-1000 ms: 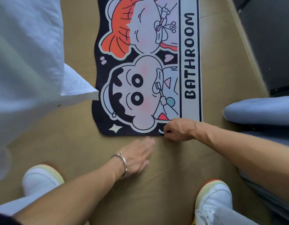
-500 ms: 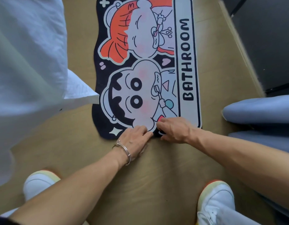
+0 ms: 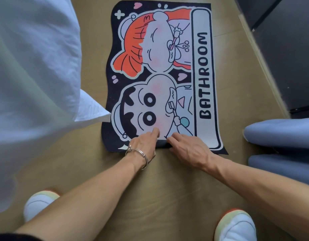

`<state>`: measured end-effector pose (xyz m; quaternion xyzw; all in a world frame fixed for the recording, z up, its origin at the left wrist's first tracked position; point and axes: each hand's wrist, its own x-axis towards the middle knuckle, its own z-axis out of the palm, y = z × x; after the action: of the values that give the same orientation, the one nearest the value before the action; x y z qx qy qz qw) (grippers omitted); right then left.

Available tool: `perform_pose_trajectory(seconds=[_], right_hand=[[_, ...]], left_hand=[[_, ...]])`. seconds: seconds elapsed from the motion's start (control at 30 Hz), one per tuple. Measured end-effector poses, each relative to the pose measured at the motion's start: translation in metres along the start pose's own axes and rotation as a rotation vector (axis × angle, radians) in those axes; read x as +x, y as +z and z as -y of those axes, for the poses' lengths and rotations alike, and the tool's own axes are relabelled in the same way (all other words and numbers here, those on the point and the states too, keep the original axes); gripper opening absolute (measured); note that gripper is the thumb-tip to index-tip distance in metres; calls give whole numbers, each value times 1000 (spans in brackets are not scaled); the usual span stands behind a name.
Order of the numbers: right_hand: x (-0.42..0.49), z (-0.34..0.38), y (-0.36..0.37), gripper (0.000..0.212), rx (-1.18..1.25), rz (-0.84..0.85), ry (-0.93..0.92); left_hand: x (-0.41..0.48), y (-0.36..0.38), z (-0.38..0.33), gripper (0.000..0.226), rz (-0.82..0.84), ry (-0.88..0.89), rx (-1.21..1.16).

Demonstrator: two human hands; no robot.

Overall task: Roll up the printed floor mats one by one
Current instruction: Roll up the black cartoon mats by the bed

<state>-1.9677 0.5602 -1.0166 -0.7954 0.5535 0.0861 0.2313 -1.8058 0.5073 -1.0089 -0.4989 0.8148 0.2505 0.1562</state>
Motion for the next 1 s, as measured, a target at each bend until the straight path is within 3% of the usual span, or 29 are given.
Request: perform_pose_trajectory(seconds=[0.1, 0.3, 0.47, 0.6, 0.67, 0.8, 1.0], right_hand=[[-1, -5, 2, 22, -78, 7, 0], [3, -8, 6, 20, -165, -79, -4], [5, -7, 2, 11, -141, -120, 26], [8, -4, -2, 29, -51, -138, 133], [9, -2, 1, 26, 3, -85, 192], [12, 2, 0, 25, 74, -10, 261], [14, -3, -1, 23, 103, -3, 240]], left_hand=[[-1, 3, 1, 24, -8, 40, 61], [-7, 12, 21, 27, -102, 338, 294], [-3, 6, 13, 32, -141, 305, 377], [8, 7, 11, 45, -150, 245, 308], [9, 3, 8, 49, -146, 201, 299], [14, 3, 7, 43, -23, 134, 292], [17, -2, 9, 31, 4, 146, 391]])
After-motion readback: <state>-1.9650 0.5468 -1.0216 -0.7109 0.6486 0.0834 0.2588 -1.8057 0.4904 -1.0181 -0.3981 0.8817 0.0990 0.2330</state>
